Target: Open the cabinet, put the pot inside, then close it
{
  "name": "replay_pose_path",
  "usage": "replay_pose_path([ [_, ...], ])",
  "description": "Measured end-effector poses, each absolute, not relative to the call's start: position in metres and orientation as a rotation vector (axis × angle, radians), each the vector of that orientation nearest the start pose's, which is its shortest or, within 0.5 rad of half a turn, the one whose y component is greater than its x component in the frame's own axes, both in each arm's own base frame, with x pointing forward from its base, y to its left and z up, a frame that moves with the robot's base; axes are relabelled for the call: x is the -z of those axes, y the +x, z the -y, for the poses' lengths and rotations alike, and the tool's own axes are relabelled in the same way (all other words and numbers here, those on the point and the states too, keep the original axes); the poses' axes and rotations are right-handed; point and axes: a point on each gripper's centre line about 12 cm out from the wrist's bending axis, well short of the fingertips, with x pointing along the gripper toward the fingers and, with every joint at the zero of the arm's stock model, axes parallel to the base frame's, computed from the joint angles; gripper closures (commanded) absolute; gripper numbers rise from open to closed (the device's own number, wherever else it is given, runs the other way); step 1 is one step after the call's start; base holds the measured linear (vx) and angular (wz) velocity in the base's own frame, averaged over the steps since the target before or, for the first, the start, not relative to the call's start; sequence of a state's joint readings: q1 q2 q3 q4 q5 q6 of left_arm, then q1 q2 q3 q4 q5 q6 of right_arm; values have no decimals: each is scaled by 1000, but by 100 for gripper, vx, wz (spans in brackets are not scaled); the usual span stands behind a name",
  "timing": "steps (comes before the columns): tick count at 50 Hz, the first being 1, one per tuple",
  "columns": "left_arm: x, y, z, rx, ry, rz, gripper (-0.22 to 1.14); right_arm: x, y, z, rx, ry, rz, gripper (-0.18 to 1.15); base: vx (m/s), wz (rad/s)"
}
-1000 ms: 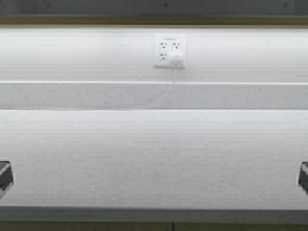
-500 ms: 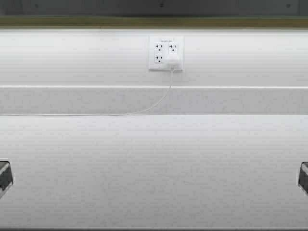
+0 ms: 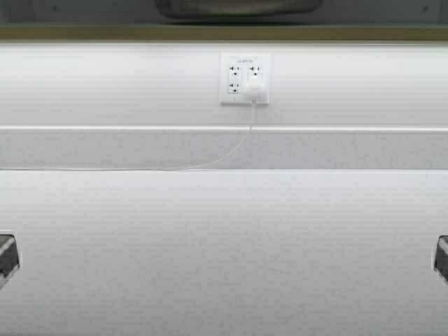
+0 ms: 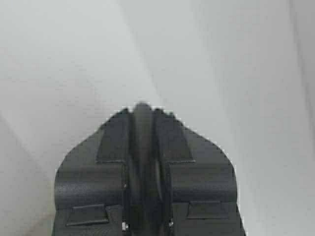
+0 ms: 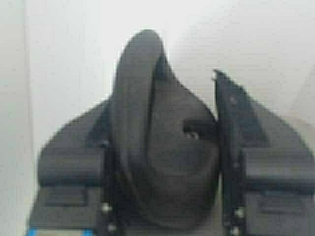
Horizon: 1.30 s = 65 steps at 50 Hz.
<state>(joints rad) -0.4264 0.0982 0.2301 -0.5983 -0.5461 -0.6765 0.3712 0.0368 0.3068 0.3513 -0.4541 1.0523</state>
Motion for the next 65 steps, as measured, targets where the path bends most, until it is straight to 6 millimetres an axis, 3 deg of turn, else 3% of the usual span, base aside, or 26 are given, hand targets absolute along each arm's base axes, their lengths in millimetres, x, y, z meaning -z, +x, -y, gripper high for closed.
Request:
replay_pose_path([
  [17, -330, 459, 171, 182, -1269, 20, 88, -311, 455, -149, -210, 1419, -90, 89, 1, 0],
  [22, -329, 460, 171, 181, -1276, 19, 87, -307, 455, -150, -205, 1434, -94, 84, 0, 0],
  [25, -329, 460, 170, 182, -1289, 26, 84, -306, 454, -149, -205, 1436, -94, 71, 0, 0],
  [29, -329, 460, 169, 183, -1304, 61, 69, -305, 453, -147, -204, 1436, -85, 41, 1, 4],
  [34, -330, 460, 166, 183, -1310, 110, 30, -303, 450, -145, -220, 1441, -37, -2, 2, 2],
  [36, -331, 459, 165, 183, -1313, 123, 13, -298, 448, -143, -222, 1468, -23, -11, 0, 0],
  [39, -330, 459, 164, 183, -1333, 130, -10, -292, 444, -142, -222, 1492, -13, -9, 0, 0],
  [41, -330, 459, 165, 186, -1343, 132, -16, -288, 441, -141, -219, 1492, -15, -7, 0, 0],
  [47, -335, 456, 167, 200, -1354, 140, -9, -288, 436, -139, -220, 1488, -11, -7, 0, 0],
  [57, -335, 452, 169, 210, -1385, 148, -10, -291, 434, -133, -215, 1479, 2, -7, 0, 0],
  [65, -334, 445, 169, 218, -1438, 155, -10, -308, 429, -126, -235, 1471, 39, -7, 0, 0],
])
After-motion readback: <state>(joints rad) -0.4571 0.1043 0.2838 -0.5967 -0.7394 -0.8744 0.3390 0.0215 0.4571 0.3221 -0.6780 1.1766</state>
